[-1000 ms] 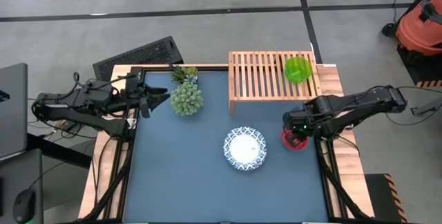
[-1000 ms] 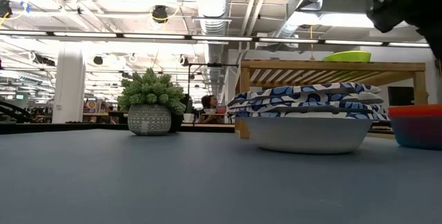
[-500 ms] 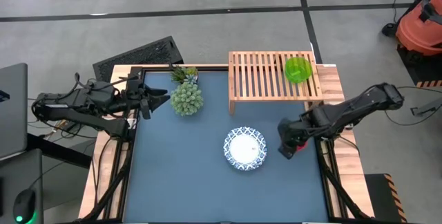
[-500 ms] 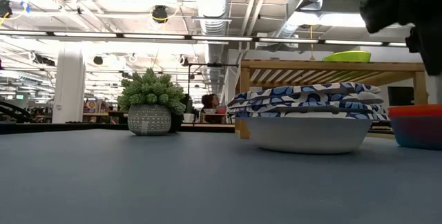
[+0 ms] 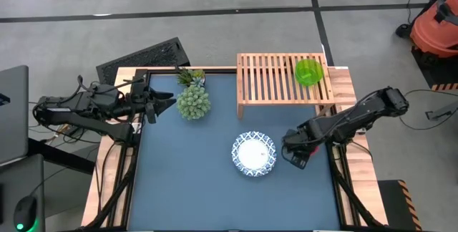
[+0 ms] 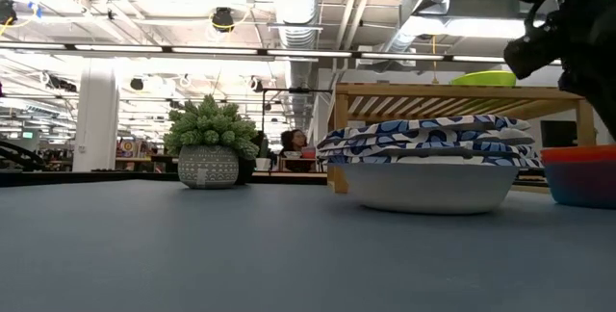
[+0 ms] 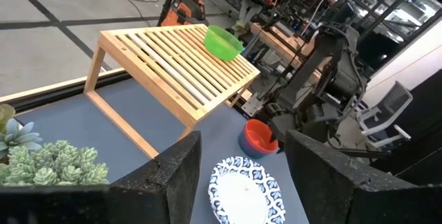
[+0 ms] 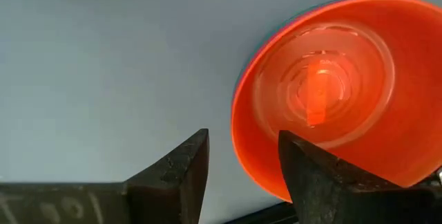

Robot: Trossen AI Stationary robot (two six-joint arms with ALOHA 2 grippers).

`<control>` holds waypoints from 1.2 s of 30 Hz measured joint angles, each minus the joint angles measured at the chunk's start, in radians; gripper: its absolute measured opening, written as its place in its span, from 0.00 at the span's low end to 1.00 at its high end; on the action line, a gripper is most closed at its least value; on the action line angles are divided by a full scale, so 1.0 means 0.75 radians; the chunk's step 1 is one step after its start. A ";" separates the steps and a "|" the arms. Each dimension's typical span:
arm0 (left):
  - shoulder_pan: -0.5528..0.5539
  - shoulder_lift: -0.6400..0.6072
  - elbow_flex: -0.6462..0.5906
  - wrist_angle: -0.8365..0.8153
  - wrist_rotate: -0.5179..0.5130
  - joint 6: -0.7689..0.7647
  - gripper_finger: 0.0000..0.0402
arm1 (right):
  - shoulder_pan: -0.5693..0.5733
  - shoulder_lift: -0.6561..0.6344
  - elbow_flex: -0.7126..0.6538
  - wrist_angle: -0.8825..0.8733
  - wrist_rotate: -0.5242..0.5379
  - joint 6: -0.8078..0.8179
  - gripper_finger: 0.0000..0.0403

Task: Place and stack bowls onto a shelf
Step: Stack the red bowl on top of the green bowl on the shelf

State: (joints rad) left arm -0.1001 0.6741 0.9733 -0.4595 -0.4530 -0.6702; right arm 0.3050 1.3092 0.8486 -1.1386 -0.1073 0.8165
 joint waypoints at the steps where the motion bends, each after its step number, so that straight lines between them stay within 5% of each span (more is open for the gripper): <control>1: 0.000 0.000 0.000 0.000 0.000 0.000 0.49 | 0.000 0.011 -0.001 0.003 0.000 -0.015 0.49; 10: 0.000 0.000 0.000 0.001 -0.002 0.000 0.49 | 0.000 0.053 -0.025 0.029 0.000 -0.042 0.44; 21: 0.000 0.000 0.000 0.001 -0.009 0.004 0.49 | 0.000 0.050 -0.025 0.024 -0.005 -0.042 0.05; 36: 0.000 0.000 0.000 0.000 0.002 0.005 0.49 | 0.000 0.050 0.131 0.027 -0.096 -0.045 0.04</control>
State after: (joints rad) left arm -0.1001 0.6739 0.9733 -0.4595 -0.4519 -0.6666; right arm 0.3050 1.3464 0.9466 -1.1181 -0.1795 0.7828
